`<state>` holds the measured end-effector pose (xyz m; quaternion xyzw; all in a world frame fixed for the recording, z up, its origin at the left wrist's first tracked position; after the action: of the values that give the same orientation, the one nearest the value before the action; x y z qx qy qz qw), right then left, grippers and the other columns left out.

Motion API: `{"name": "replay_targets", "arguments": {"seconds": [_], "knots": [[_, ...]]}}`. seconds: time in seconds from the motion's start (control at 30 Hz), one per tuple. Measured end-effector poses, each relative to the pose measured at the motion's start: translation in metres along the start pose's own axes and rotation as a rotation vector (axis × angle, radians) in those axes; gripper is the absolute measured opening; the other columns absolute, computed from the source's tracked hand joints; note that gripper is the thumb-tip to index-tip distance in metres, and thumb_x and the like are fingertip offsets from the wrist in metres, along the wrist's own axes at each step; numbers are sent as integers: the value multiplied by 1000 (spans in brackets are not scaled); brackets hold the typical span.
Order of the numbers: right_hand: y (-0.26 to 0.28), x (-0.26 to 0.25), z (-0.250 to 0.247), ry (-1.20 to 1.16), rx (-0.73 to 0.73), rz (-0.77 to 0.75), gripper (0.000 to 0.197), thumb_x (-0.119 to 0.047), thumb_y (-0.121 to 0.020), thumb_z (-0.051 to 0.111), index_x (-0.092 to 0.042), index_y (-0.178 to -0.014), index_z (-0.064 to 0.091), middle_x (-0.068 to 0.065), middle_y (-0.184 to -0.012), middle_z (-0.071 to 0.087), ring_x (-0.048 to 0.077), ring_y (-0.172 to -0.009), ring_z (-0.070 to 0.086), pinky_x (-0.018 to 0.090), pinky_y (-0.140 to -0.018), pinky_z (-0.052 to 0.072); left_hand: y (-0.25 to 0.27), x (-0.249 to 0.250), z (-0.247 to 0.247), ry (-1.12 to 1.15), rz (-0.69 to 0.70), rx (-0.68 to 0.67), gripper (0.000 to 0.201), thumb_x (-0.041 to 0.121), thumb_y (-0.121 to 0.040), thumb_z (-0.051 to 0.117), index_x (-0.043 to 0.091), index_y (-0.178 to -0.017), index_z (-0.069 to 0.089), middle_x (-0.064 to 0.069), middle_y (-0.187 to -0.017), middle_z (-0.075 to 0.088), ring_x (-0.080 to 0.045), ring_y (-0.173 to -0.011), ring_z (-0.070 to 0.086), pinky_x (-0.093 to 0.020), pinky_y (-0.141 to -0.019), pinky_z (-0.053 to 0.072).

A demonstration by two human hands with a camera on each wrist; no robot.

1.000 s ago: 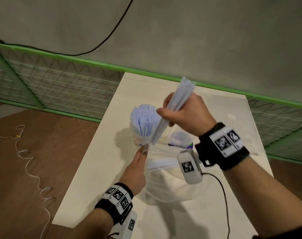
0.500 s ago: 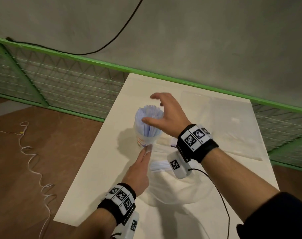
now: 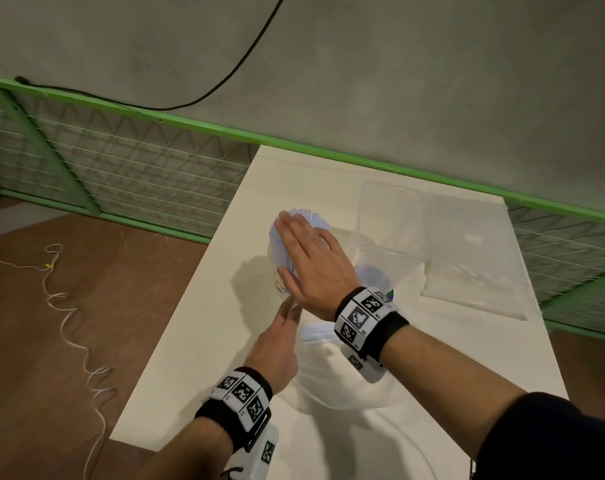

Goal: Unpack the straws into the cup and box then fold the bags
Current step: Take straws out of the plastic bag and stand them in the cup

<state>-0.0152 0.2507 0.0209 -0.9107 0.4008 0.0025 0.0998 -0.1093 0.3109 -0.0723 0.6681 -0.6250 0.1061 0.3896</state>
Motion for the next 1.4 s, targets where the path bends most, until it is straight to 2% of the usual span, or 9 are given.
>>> {"name": "replay_targets", "arguments": {"seconds": [0.17,0.27,0.33,0.47,0.6,0.97,1.1,1.2,1.4], "knots": [[8,-8,-17,-1,66,-4,60,-38,-96,39,-13,-150,32,3,-160,26,21,-148,18,43,-116,17,-2,2,0,-25,2,14,95,-11,-82,42,30,-158,3,15,-164,-1,-26,-94,60,-29,-74,47],[34,-26,-44,-209,236,-153,32,-18,-79,41,-12,-100,65,7,-103,67,29,-93,62,41,-78,48,0,1,-2,20,24,43,89,-8,-83,41,26,-158,8,1,-149,35,-21,-77,55,-20,-61,39],[59,-28,-23,-292,23,-91,29,-17,-76,35,-16,-83,63,2,-78,66,29,-68,61,37,-57,49,2,0,1,58,83,28,93,-11,-80,41,29,-158,10,5,-159,27,-22,-107,58,-23,-79,48],[110,17,73,-73,-569,219,37,-5,-88,43,-11,-123,52,12,-122,55,33,-111,56,39,-88,45,1,4,6,59,128,23,107,-23,-73,39,31,-159,4,23,-163,-6,-11,-141,38,-33,-105,45],[119,45,116,-76,-677,331,58,-14,-96,46,-7,-149,24,12,-155,27,28,-142,30,37,-116,26,5,7,11,58,144,35,107,-25,-72,38,29,-159,6,24,-163,-6,-5,-145,30,-23,-105,42],[118,36,114,-71,-544,254,26,-33,-91,46,-18,-112,47,5,-108,63,26,-112,53,45,-110,31,4,0,6,56,139,69,107,-23,-72,39,34,-158,8,27,-162,-4,-13,-133,48,-25,-92,48],[121,38,84,-263,-364,315,25,-45,-85,45,-21,-89,52,4,-85,69,30,-83,62,38,-86,43,2,0,0,34,137,107,103,-21,-74,41,31,-157,10,26,-163,-4,-15,-129,50,-22,-82,45],[131,40,49,-665,-3,494,40,-41,-87,53,-19,-58,36,0,-54,45,13,-55,43,26,-60,39,-2,-1,-6,51,143,139,101,-18,-73,42,32,-156,15,27,-162,-2,-14,-134,46,-22,-92,44],[154,53,42,-903,78,766,17,-16,-76,74,-18,-63,63,-8,-72,62,0,-68,60,10,-64,42,9,2,-6,-62,275,133,83,7,-83,61,40,-148,24,19,-162,-15,-18,-126,52,-24,-84,44]]}}
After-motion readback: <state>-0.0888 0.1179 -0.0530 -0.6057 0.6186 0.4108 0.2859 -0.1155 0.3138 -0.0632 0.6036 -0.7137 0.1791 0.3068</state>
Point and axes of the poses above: each hand's wrist, its own y-axis away from the middle knuckle, its own z-axis out of the palm, x = y × z, the point moved 6 cm from there along -y, towards the middle knuckle
